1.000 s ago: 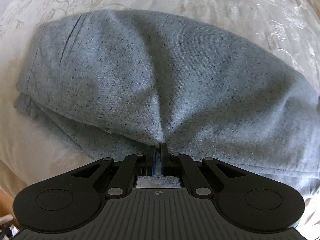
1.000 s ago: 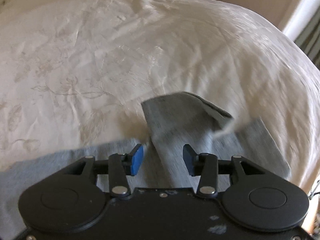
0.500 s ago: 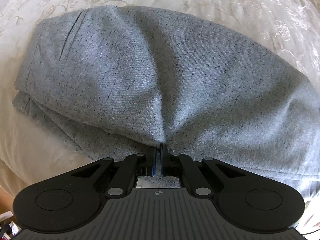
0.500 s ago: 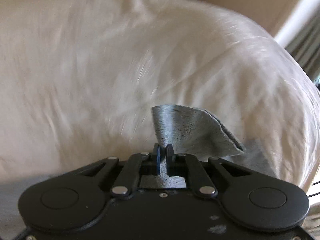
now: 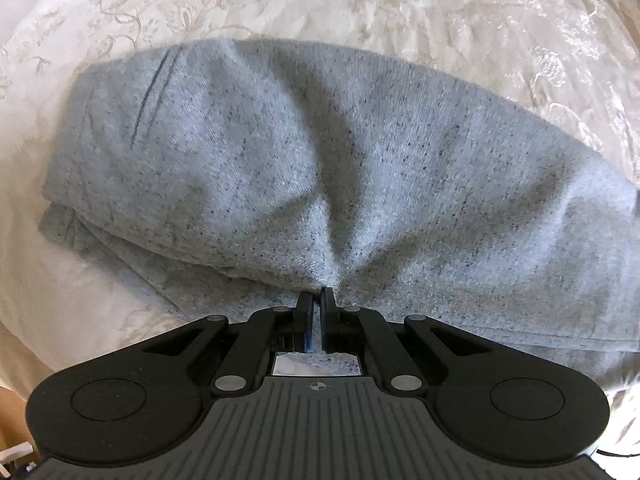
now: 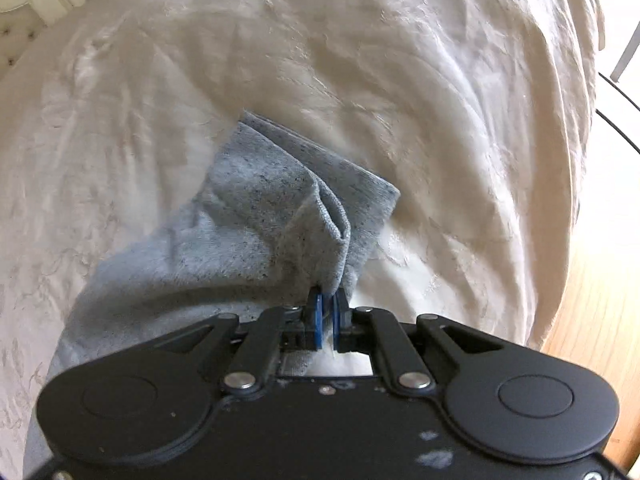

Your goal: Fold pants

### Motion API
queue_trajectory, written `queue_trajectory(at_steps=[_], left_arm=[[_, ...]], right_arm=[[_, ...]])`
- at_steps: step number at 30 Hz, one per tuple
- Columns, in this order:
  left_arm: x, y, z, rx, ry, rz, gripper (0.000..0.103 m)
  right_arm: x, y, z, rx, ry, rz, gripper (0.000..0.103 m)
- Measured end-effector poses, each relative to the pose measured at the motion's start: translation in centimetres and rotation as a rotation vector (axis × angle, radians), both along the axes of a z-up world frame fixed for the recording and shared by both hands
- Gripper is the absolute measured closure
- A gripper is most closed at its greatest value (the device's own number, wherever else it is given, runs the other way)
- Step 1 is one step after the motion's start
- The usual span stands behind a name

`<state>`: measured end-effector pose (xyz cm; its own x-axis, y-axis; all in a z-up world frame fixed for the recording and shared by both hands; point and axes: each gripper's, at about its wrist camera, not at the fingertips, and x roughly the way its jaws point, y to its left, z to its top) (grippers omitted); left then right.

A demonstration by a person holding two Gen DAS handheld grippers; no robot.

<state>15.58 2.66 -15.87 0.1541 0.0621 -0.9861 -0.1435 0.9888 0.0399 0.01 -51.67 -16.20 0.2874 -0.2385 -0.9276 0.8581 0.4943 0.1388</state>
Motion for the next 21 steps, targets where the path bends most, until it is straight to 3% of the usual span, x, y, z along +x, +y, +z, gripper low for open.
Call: queue_trajectory(at_steps=[6,11,14,17,21], left_arm=[[0.1,0.9,3.5,0.003,-0.076,-0.035,0.102],[-0.6,2.5,6.8,0.046,-0.160,-0.027,0.103],[-1.2,3.3,6.9,0.063,-0.148,-0.003,0.103],[-1.6,2.7,5.8,0.065,-0.106,-0.005,0.103],[-2.2,0.2,4.8,0.022,-0.075,-0.067,0.101]], right_arm=[[2.0,-0.2,4.6,-0.092,-0.088,0.150,0.097],[1.9,-0.6,9.1,-0.147,-0.181,0.201,0.098],[0.9,-0.8,7.3,-0.147,-0.088,0.203,0.098],[0.4,-1.2,2.7,-0.094,0.075,0.197,0.098],[-0.8,-0.7,1.1,-0.072,0.097,0.183,0.099]])
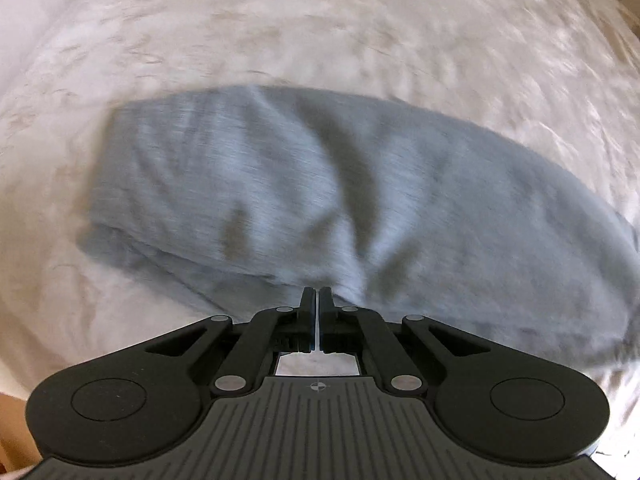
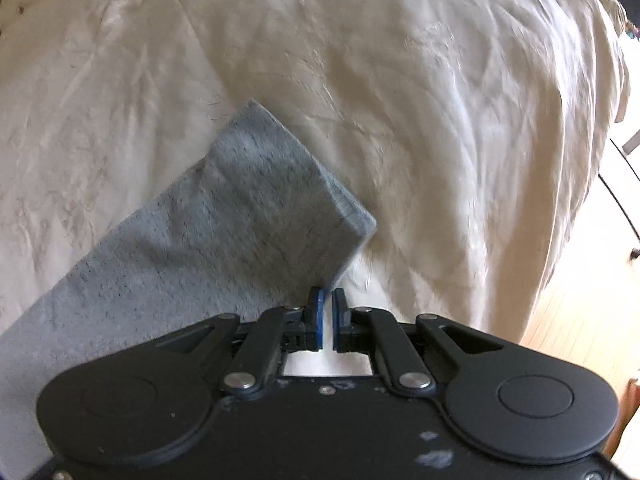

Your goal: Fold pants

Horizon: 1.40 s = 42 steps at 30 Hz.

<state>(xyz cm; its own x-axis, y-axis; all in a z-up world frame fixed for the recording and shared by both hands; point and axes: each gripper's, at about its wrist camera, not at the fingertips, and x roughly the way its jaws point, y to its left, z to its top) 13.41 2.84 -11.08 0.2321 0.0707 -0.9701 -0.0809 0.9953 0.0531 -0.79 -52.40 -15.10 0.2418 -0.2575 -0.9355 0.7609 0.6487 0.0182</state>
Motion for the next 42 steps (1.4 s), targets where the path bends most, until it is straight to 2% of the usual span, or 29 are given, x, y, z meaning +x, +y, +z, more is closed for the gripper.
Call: queue_trajectory(at_steps=[4,7,10,14,16,20,22,25,31,35,37,38,39,40,41,42], left_arm=[[-0.3,-3.9,-0.8,-0.001,0.007,-0.138,0.101],[-0.5,-6.7,-1.3,0.010,0.005,-0.240,0.100],[-0.6,-7.8,-1.3,0.000,0.003,-0.268,0.100],[-1.3,-8.2,-1.5,-0.012,0.006,-0.303,0.100],[-1.3,-7.8,-1.9,0.010,0.007,-0.312,0.100],[-1.8,-6.4,-1.9,0.059,-0.011,-0.318,0.100],[-2.1,-5.4,-1.7,0.069,-0.019,-0.324,0.100],[-2.4,-3.8,-1.6,0.083,-0.033,-0.341,0.100],[-2.5,-1.0,-1.8,0.097,-0.063,-0.392,0.100],[-2.6,0.9,-1.6,0.095,-0.089,-0.422,0.100],[-2.6,1.8,-1.5,0.100,-0.102,-0.439,0.100],[-2.4,2.1,-1.6,0.102,-0.106,-0.447,0.100],[-2.4,2.5,-1.6,0.103,-0.109,-0.455,0.099],[-2.3,3.0,-1.6,0.103,-0.112,-0.460,0.099],[-2.2,3.4,-1.5,0.101,-0.116,-0.463,0.099],[-2.1,3.8,-1.4,0.097,-0.119,-0.464,0.099]], right_arm=[[-0.1,0.3,0.9,-0.006,-0.034,0.003,0.099],[0.3,0.3,2.3,-0.018,-0.041,0.016,0.095],[0.8,1.2,3.3,-0.008,-0.082,0.079,0.089],[1.6,5.6,3.2,0.058,-0.118,0.211,0.086],[2.4,8.8,2.5,0.142,-0.139,0.280,0.084],[3.9,15.5,0.9,0.281,-0.152,0.413,0.072],[4.4,18.5,0.0,0.344,-0.153,0.459,0.072],[5.2,22.6,-1.3,0.425,-0.145,0.501,0.059],[6.4,28.0,-3.6,0.480,-0.105,0.461,0.054],[6.7,29.8,-4.7,0.494,-0.130,0.384,0.048],[6.9,30.3,-5.0,0.496,-0.145,0.345,0.048],[7.1,30.8,-5.2,0.497,-0.159,0.322,0.051],[7.2,31.0,-5.3,0.501,-0.174,0.297,0.058],[7.2,31.1,-5.2,0.510,-0.190,0.277,0.087],[7.6,31.3,-5.3,0.525,-0.202,0.266,0.097],[8.1,31.9,-5.2,0.532,-0.207,0.258,0.098]])
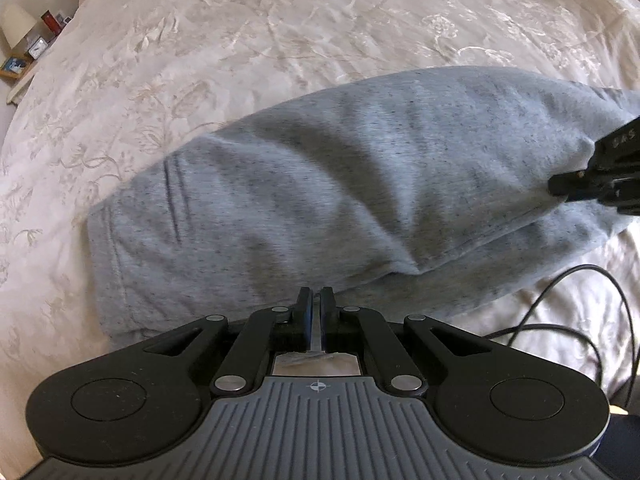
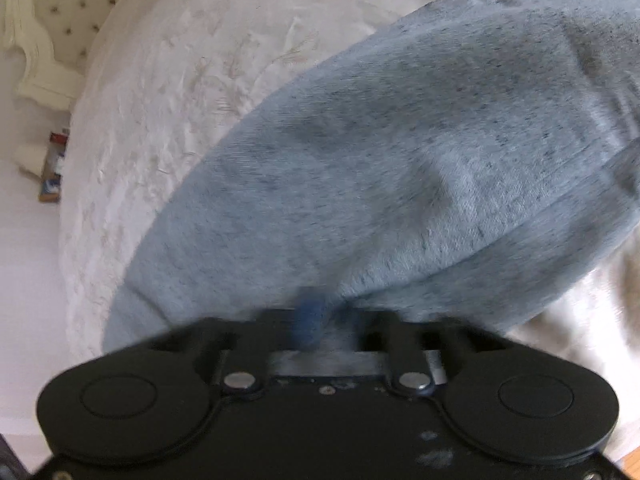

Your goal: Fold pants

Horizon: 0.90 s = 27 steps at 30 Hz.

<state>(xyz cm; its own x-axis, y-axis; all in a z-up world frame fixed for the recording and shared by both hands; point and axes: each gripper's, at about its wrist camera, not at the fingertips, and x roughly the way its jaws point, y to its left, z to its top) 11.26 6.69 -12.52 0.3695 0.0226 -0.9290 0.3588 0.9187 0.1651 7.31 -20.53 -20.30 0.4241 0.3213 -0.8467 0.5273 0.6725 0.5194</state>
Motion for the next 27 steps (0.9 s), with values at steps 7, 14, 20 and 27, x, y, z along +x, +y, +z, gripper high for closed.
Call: queue_trajectory(at_steps=[7,14,20,27], left_arm=[[0.4,3.1,0.9,-0.033,-0.018,0.021,0.099],[1.1,5.3,0.1,-0.023,0.014,0.084,0.099],[1.4,6.9,0.1,-0.028,0.016,0.136,0.099],[2.3,9.5,-0.1,-0.064,0.069,0.249,0.099]], right_arm=[[-2.6,0.5,4.7,-0.064,0.006,-0.013,0.099],[-1.1,2.8,2.0,-0.175,0.163,0.128,0.086],[0.3,7.6,6.7,-0.314,0.019,0.427,0.083],[1.6,18.5,7.3,-0.451,-0.243,0.876,0.072]])
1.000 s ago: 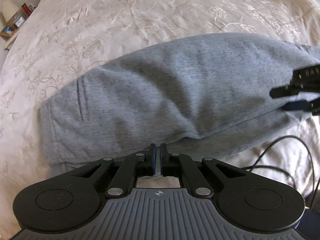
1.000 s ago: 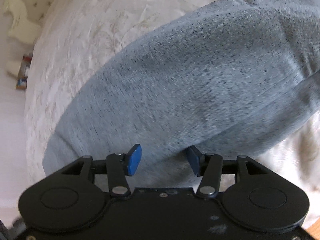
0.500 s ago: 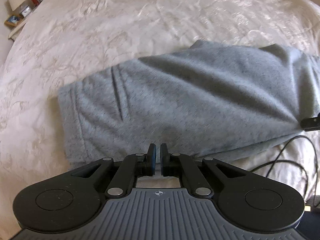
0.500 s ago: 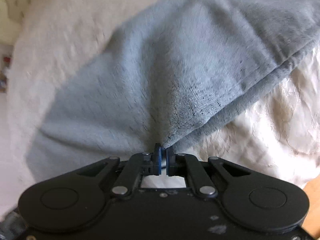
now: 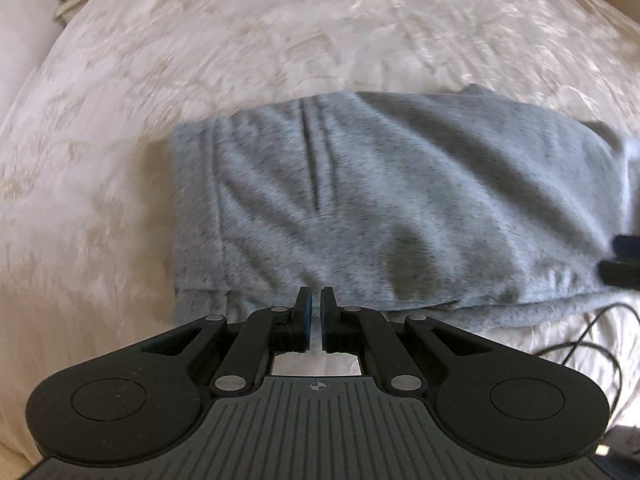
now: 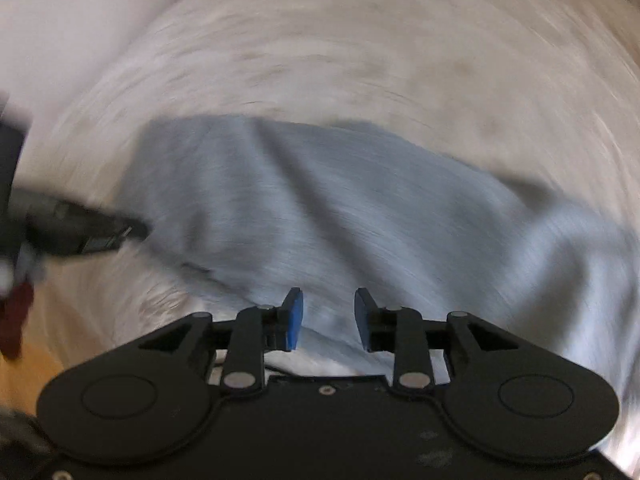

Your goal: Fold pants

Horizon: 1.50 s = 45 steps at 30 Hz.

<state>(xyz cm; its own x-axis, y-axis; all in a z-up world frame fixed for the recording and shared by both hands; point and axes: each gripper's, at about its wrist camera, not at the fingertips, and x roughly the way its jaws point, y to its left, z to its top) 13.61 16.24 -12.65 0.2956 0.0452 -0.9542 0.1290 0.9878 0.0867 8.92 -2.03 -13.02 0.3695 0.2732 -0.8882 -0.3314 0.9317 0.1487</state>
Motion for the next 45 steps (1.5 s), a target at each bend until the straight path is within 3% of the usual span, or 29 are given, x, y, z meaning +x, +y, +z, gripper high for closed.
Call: queue_trajectory(at_steps=[6,11,18,20,23,26,28,32,37,39,42,45], left_arm=[[0.4,2.6,-0.2,-0.053,0.073,0.107,0.099],[-0.3,3.8,0.1,-0.073,0.077,0.157,0.099],[-1.0,4.7,0.1,-0.088,0.081,0.188,0.099],[-1.0,4.7,0.3,-0.091,0.079,0.191,0.099],[-0.8,4.7,0.8,-0.087,0.070,0.185,0.099],[-0.5,4.6,2.3,-0.092,0.028,0.164,0.099],[0.1,4.2,3.3,-0.098,-0.007,0.150,0.099],[2.4,2.6,3.7,-0.139,-0.040,0.136,0.099],[5.7,-1.0,1.5,-0.188,-0.042,0.096,0.099],[6.3,-1.8,-0.3,-0.201,-0.002,0.096,0.099],[5.9,-1.7,-3.4,-0.161,0.088,0.111,0.099],[4.3,0.1,-5.3,-0.248,0.138,0.154,0.099]], right_arm=[[-0.6,6.8,-1.8,-0.090,-0.117,0.337,0.071],[-1.4,9.9,-3.9,-0.183,-0.169,0.466,0.071],[-1.2,11.7,-5.7,-0.279,-0.224,0.538,0.072],[-1.3,11.7,-6.0,-0.299,-0.255,0.563,0.095],[-0.6,11.3,-5.1,-0.281,-0.261,0.540,0.097],[-0.3,10.0,-1.7,-0.155,-0.225,0.472,0.096],[-0.7,9.8,-1.0,-0.103,-0.191,0.491,0.096],[-1.4,11.2,-4.2,-0.170,-0.134,0.585,0.096],[-0.1,11.2,-6.1,-0.167,-0.065,0.567,0.096],[0.3,10.8,-6.0,-0.147,-0.056,0.558,0.095],[0.0,9.7,-5.3,-0.116,-0.050,0.545,0.093],[0.7,7.6,-3.8,-0.087,-0.030,0.490,0.091]])
